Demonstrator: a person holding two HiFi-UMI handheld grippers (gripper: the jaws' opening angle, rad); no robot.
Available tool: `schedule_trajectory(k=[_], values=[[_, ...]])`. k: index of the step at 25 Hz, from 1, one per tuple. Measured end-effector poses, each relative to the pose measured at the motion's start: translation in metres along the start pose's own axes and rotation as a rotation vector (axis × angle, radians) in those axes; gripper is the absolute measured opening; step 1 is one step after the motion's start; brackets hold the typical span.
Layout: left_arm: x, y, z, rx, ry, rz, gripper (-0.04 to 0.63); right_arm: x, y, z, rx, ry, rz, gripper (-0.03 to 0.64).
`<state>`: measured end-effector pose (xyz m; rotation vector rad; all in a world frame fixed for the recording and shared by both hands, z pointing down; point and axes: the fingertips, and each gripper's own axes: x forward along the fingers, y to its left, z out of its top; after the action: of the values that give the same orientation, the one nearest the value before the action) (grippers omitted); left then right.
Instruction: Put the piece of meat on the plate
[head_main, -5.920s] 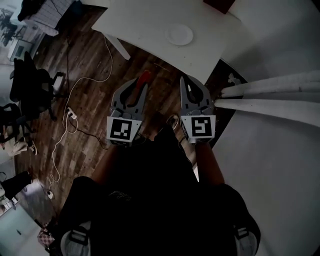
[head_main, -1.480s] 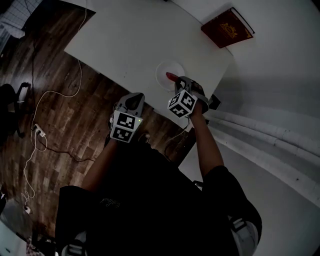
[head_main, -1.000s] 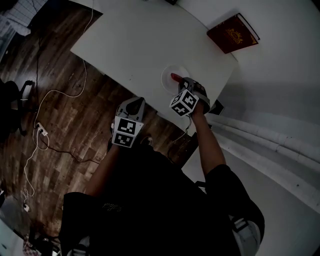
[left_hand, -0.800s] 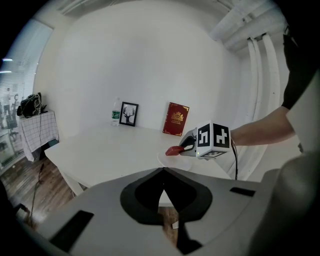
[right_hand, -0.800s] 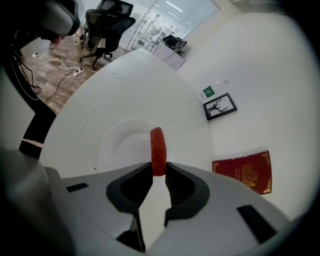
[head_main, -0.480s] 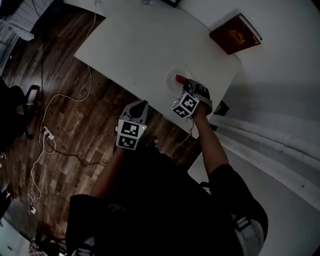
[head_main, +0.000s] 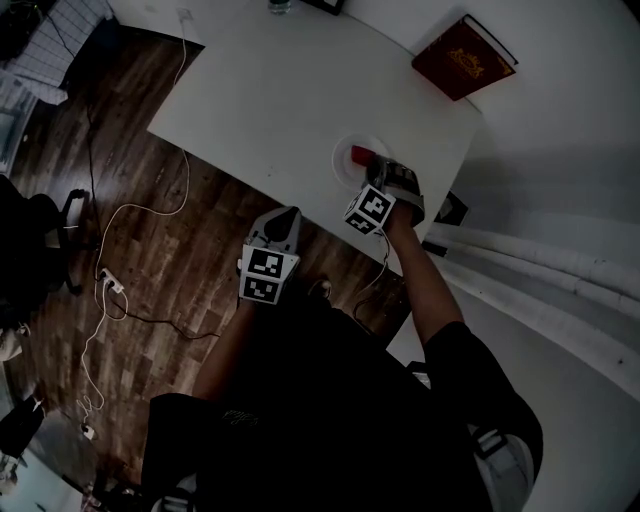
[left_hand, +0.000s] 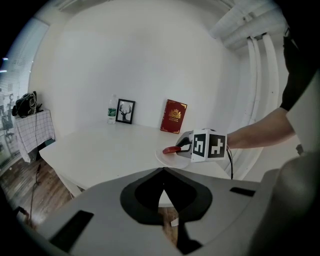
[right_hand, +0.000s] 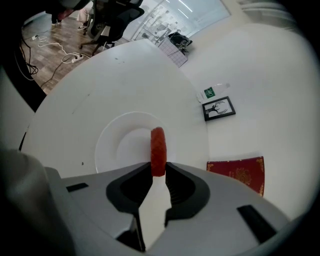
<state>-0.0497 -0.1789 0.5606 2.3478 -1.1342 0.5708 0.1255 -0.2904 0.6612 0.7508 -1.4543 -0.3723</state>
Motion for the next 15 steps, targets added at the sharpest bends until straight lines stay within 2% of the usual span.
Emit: schedule_trajectory(k=[9,15], values=[[0.0039,-0.0027,0.0013,0.01,0.005,-0.015,0.003,0.0035,-0.0036,-0.0028,-0.103,0.04,0.011,0.1],[0.0076,-0.0025,0.0001,-0.007,0.009,-0.015,0.003,0.0051,-0.0021,-0.0058,-0.073,0.03,0.08,0.107]])
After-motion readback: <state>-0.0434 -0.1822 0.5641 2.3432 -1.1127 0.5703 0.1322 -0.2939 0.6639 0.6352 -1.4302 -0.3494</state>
